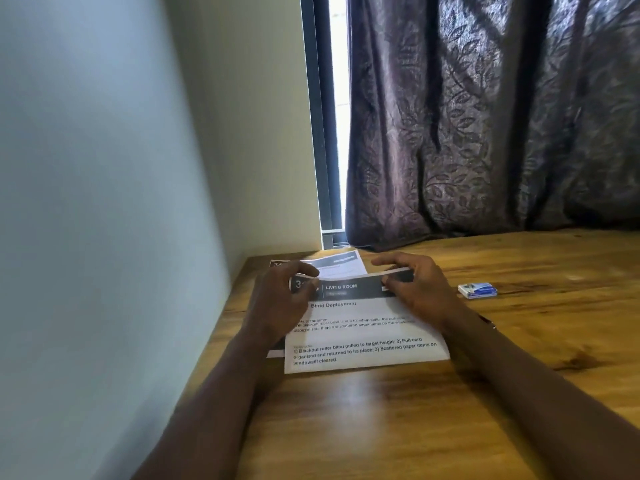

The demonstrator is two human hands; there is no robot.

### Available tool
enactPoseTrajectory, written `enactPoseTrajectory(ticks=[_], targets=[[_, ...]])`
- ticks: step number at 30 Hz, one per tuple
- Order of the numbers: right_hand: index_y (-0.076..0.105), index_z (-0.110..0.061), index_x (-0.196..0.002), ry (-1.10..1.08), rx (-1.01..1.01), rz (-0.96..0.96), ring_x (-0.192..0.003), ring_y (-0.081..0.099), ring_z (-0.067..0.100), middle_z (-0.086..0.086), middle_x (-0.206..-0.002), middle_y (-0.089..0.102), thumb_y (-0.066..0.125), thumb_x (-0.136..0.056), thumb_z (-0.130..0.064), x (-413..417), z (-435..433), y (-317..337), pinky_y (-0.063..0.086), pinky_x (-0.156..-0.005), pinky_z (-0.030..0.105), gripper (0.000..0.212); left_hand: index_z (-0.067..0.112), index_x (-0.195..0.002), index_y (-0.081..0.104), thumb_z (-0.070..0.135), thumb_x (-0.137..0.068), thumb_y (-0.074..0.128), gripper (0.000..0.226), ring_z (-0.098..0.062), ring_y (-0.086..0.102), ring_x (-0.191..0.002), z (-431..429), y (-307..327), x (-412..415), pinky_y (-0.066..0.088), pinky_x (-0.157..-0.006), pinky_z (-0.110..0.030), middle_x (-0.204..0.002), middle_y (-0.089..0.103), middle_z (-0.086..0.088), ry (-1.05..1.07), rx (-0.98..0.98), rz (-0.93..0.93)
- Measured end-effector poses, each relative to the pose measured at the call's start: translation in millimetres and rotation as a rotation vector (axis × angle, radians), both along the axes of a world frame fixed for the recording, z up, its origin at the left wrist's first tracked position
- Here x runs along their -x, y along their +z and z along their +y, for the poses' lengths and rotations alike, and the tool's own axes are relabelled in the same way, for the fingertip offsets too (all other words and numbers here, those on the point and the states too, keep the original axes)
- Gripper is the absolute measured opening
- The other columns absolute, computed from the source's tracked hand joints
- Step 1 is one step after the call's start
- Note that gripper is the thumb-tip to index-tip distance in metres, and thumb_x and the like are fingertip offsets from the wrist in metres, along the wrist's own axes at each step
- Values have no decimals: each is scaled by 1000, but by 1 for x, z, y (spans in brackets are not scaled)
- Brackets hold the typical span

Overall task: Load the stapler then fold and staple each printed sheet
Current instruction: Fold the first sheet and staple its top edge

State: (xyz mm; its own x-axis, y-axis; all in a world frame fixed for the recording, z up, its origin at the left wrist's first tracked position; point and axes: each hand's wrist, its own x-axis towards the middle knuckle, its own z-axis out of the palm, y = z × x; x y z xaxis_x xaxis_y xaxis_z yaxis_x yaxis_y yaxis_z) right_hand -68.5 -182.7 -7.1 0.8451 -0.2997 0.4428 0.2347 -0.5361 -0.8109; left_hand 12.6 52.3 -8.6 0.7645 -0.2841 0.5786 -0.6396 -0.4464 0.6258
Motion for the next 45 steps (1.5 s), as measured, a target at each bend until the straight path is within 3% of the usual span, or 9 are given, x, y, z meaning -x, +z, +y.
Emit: enactPoseTrajectory(ticks=[3,6,11,19,23,29,35,40,45], targets=[[68,-28,-122,-212,492,-24,-103,64,19,-4,-111,71,65,-92,-20,-3,4,-5,50,-94,41,32,37,-94,72,31,-89,75,9,-7,69,-75,-7,-1,5,56,-66,-33,-92,74,9,33,-44,-71],[66,-23,-125,-277,696,-167,-109,60,24,-1,-116,69,54,-94,-34,3,14,-3,37,-99,45,35,38,-93,70,25,-91,76,14,-9,71,-75,-12,1,12,56,-61,-27,-94,74,8,7,2,-78],[59,-24,-134,-40,631,-137,-115,58,18,-1,-121,69,30,-97,-50,8,29,-8,32,-108,44,53,35,-91,73,20,-96,70,16,-16,76,-75,-19,6,25,63,-58,-40,-96,75,6,-48,196,-30],[66,-24,-104,-83,571,-159,-90,50,13,-6,-93,59,30,-96,-47,5,28,-8,44,-88,41,44,28,-90,77,21,-94,72,9,-14,76,-74,-23,2,23,62,-60,-43,-89,78,7,-102,168,-62],[66,-24,-111,-96,669,-178,-97,56,15,-5,-102,67,30,-97,-48,15,29,-3,38,-92,41,45,28,-89,77,30,-88,70,8,-15,77,-71,-27,4,28,63,-61,-45,-85,79,6,-156,208,-54],[65,-24,-115,-66,728,-268,-96,58,15,-5,-102,68,39,-100,-45,30,26,3,40,-87,40,37,25,-88,81,14,-90,76,11,-19,78,-71,-39,5,41,63,-62,-52,-84,80,4,-241,297,-30],[65,-29,-106,-139,941,-254,-93,59,16,-8,-100,69,52,-98,-41,56,-28,15,42,-86,43,20,20,-87,80,19,-87,79,1,-19,72,-65,-47,4,47,62,-58,-38,-79,78,7,-270,176,-75],[63,-30,-98,-311,840,-175,-86,57,12,-13,-92,66,49,-101,-41,80,-95,3,34,-80,36,18,28,-88,79,31,-84,77,5,-13,71,-68,-56,-1,45,60,-65,-35,-77,76,14,-160,-2,-215],[66,-29,-97,-412,722,-25,-90,63,17,-12,-94,71,56,-98,-37,83,-123,-18,39,-88,41,13,27,-104,77,1,-83,73,34,-5,69,-88,-81,5,46,57,-72,-17,-100,74,16,-266,-272,-217]])
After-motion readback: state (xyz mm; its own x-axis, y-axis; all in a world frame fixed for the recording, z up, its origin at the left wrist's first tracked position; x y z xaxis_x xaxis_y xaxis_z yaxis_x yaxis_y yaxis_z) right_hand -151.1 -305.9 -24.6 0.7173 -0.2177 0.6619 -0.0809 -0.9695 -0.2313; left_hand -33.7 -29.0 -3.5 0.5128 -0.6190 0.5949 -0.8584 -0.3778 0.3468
